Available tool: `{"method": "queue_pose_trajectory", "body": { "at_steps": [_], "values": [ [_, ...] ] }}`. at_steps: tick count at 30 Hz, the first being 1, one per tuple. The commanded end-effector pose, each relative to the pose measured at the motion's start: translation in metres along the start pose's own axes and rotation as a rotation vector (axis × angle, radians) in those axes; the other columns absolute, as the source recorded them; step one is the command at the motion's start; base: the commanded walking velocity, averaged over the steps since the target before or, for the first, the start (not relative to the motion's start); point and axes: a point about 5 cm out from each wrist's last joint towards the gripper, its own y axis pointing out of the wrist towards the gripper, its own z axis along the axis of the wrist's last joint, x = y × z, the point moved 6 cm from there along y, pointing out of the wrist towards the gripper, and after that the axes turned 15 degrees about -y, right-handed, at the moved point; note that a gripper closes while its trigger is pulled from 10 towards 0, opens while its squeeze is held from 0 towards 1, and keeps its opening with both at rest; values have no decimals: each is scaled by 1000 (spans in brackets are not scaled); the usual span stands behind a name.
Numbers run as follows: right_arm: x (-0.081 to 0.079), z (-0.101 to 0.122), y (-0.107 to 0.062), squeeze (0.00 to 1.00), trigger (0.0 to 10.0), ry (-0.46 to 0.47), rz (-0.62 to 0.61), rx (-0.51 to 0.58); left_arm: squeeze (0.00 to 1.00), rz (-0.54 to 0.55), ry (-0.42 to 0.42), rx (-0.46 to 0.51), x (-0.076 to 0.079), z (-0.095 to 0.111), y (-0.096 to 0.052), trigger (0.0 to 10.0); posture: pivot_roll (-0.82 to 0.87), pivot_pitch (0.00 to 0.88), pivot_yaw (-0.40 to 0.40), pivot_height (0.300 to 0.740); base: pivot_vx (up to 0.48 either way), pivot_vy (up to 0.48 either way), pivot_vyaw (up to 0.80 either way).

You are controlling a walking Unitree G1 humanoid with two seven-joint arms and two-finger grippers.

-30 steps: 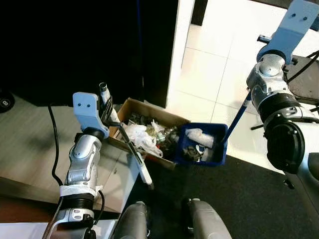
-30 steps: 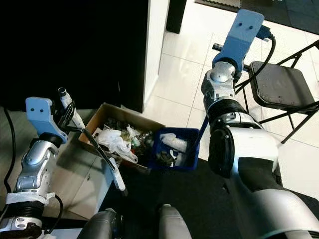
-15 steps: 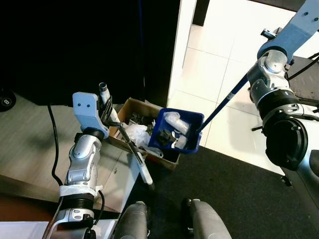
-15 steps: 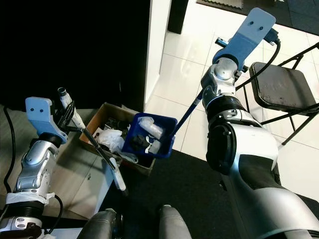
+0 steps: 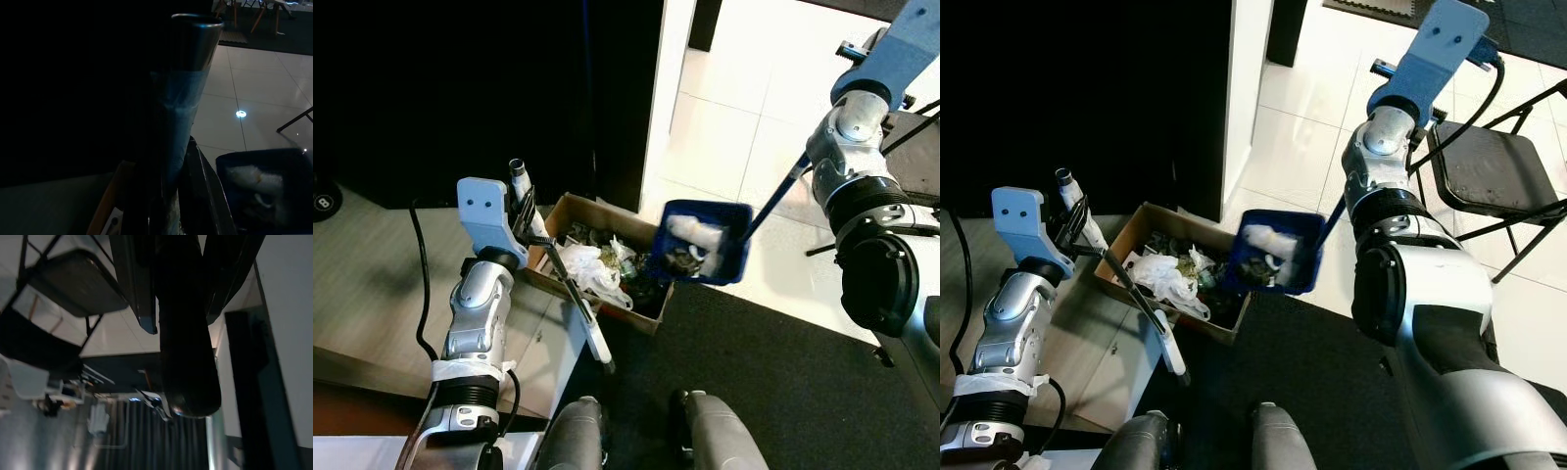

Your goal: Sweep floor

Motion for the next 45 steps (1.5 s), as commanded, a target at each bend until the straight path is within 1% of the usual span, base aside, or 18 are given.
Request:
{"method": "queue_pose_trajectory", "body": {
  "at_steps": [1,7,9,10,12,13,17,18,20,21,23,24,28,31,37,41,42,45],
  "values": [
    [-3,34,5,0,10000,27,-5,108,0,-21,3,48,7,9,2,10000,107,45,-92,740,0,0,0],
    [-13,44,3,0,10000,46,17,125,0,-15,1,51,6,8,-1,10000,109,51,-106,740,0,0,0],
    [-24,53,-1,0,10000,47,45,152,0,-7,1,53,5,8,-3,10000,110,54,-112,740,0,0,0],
    [-24,53,-1,0,10000,47,45,152,0,-7,1,53,5,8,-3,10000,110,54,-112,740,0,0,0],
    [-38,63,-7,0,10000,37,80,189,0,-2,0,54,3,7,-4,10000,111,56,-117,740,0,0,0],
    [-38,63,-7,0,10000,37,80,189,0,-2,0,54,3,7,-4,10000,111,56,-117,740,0,0,0],
    [-59,75,-18,0,10000,27,136,231,0,1,1,55,3,7,-5,10000,114,56,-123,740,0,0,0],
    [-59,75,-18,0,10000,27,136,231,0,1,1,55,3,7,-5,10000,114,56,-123,740,0,0,0],
    [-71,81,-26,0,10000,21,176,263,0,3,2,56,3,7,-6,10000,116,54,-127,740,0,0,0],
    [-71,81,-26,0,10000,21,176,263,0,3,2,56,3,7,-6,10000,116,54,-127,740,0,0,0],
    [-84,87,-36,0,10000,15,217,303,0,5,3,59,3,8,-6,10000,115,56,-131,740,0,0,0],
    [-84,87,-36,0,10000,15,217,303,0,5,3,59,3,8,-6,10000,115,56,-131,740,0,0,0],
    [-103,93,-54,0,10000,21,264,353,0,9,4,60,2,7,-8,10000,116,57,-133,740,0,0,0],
    [-110,96,-62,0,10000,21,279,372,0,7,6,59,3,7,-8,10000,116,59,-133,740,0,0,0],
    [-118,99,-70,0,10000,32,295,388,0,7,7,58,3,7,-9,10000,116,60,-132,740,0,0,0],
    [-136,108,-91,0,10000,31,362,459,0,8,8,59,3,7,-9,10000,118,59,-135,740,0,0,0],
    [-136,108,-91,0,10000,31,362,459,0,8,8,59,3,7,-9,10000,118,59,-135,740,0,0,0],
    [-151,114,-113,0,10000,8,428,547,0,10,8,59,2,7,-9,10000,118,59,-136,740,0,0,0]
  ]
}}
